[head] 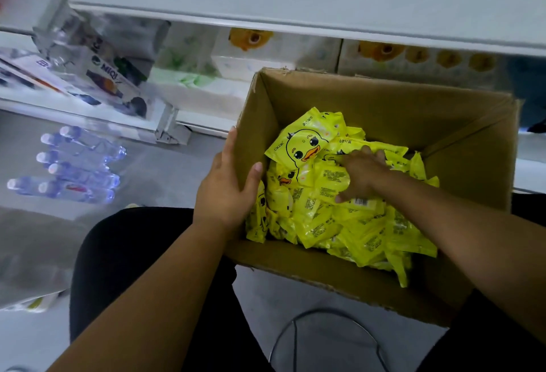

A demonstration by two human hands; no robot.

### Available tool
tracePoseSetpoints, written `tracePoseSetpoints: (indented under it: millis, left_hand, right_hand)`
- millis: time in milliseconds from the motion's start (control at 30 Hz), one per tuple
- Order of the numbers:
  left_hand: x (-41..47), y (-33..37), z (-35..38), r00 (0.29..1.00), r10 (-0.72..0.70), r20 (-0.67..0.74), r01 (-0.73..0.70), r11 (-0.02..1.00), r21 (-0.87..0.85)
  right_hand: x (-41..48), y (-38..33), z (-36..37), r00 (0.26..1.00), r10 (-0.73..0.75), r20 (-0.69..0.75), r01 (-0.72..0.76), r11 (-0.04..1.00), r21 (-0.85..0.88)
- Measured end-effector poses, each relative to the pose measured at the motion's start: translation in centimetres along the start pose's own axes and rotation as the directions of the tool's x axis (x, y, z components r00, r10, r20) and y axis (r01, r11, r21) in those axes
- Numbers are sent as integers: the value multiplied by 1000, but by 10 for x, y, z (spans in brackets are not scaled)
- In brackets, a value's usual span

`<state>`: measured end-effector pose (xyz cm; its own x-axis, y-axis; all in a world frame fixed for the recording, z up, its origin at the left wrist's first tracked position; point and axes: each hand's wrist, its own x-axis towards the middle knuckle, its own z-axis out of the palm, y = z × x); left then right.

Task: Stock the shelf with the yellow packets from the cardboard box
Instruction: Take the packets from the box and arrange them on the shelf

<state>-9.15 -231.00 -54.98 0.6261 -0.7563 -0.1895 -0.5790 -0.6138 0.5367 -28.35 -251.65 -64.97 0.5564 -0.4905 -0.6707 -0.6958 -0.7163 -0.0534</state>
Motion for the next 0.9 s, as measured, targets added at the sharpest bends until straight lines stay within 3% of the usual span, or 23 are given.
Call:
tracePoseSetpoints:
  millis: [167,233,333,433,533,600,700,800,900]
  left_hand:
    - [1,-6,2,1000,15,-9,-15,999,-52]
    - [2,-8,3,1000,20,-13,-21,996,-89]
    - [2,-14,4,1000,27,-7,-28,989,-146]
    - [3,-17,4,1000,28,7,-26,986,-164]
    - [4,-16,3,1000,29,-1,-29,983,-182]
    - [4,-16,2,1000,19,-3,-19,981,-195]
    - [4,-14,2,1000,17,16,-13,979,-204]
    - [4,-14,1,1000,22,12,-19,975,-220]
    - [4,-15,0,1000,32,1,-30,972,-234]
  right_hand:
    - [-2,-6,-19,991,-130,-11,130,991,29]
    - [-4,-10,-36,976,-192,-102,204,970,132]
    - [-4,-18,-60,918,-267,-293,315,940,132]
    - [8,-32,-83,864,-361,-352,392,920,21]
    - [30,-59,-100,876,-410,-255,361,907,-215]
    - [41,-76,-102,902,-397,-170,333,890,-312]
    - [48,-82,-94,944,-300,-139,244,916,-319]
    - [43,-71,-84,948,-252,-196,213,957,-199]
    - [19,-54,-77,960,-154,-232,168,985,40]
